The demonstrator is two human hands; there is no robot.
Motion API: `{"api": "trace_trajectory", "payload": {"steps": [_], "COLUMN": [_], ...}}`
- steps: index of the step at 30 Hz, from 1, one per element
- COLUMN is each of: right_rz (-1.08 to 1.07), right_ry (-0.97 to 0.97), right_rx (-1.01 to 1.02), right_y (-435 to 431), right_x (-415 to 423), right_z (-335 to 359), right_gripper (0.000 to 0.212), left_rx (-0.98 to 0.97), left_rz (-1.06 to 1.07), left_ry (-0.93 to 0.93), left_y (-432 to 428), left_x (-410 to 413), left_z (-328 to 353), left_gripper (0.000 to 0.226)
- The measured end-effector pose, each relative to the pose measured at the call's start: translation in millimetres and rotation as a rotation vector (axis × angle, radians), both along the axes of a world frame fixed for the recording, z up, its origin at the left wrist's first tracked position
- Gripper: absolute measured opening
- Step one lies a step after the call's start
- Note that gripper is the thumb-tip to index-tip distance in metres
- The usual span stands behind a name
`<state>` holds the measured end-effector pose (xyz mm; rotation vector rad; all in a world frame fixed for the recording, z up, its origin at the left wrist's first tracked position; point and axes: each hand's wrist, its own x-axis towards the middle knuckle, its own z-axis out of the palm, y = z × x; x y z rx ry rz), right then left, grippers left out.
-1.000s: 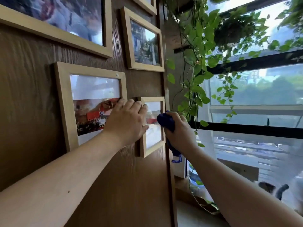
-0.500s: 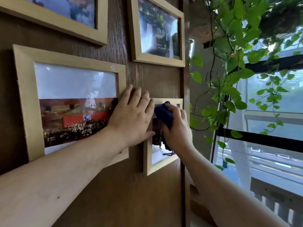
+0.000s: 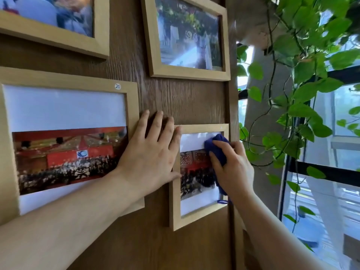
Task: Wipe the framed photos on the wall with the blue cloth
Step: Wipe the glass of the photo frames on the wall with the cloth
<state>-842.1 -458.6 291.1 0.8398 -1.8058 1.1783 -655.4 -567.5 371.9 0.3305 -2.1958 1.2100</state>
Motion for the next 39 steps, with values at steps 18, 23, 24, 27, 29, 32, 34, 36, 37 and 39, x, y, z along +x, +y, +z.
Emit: {"api": "trace_trajectory", "payload": {"steps": [18, 23, 24, 27, 29, 32, 34, 36, 37, 39], "right_rz": [0.025, 0.244, 0.273, 0.235, 0.137, 0.019, -0.014, 0.029, 0.073, 0.177], "right_ry": [0.067, 0.307, 0.355, 0.317, 0.238, 0.112, 0.096, 0.137, 0.18, 0.277], "right_rx": [0.055, 0.208, 0.247, 0.243, 0.218, 0.221, 0.244, 0.276, 0.305, 0.402], "right_y": [8, -4, -4, 1, 11, 21, 21, 18, 16, 12], "right_x": [-12, 28, 32, 21, 5, -9, -6, 5, 12, 27], "right_z": [-29, -41, -43, -48, -55, -67, -70, -70, -70, -75], "right_gripper": [0.035, 0.036, 0.035, 0.033, 0.032, 0.03, 0.026, 0.025, 0.026, 0.03], "left_rx": [0.023, 0.003, -0.005, -0.008, -0.005, -0.003, -0.007, -0.014, -0.016, -0.017], "left_rz": [0.063, 0.081, 0.084, 0.089, 0.09, 0.079, 0.078, 0.072, 0.069, 0.061], "left_ry": [0.006, 0.003, 0.005, 0.004, 0.005, 0.008, 0.015, 0.011, 0.006, 0.004], "left_y": [7, 9, 9, 9, 8, 8, 7, 7, 7, 8], "left_x": [-2, -3, -3, -4, -4, -5, -5, -5, -5, -5], "left_z": [-3, -4, -4, -4, -4, -5, -5, -6, -5, -5], "left_gripper": [0.106, 0.107, 0.107, 0.107, 0.108, 0.109, 0.11, 0.11, 0.109, 0.109]}}
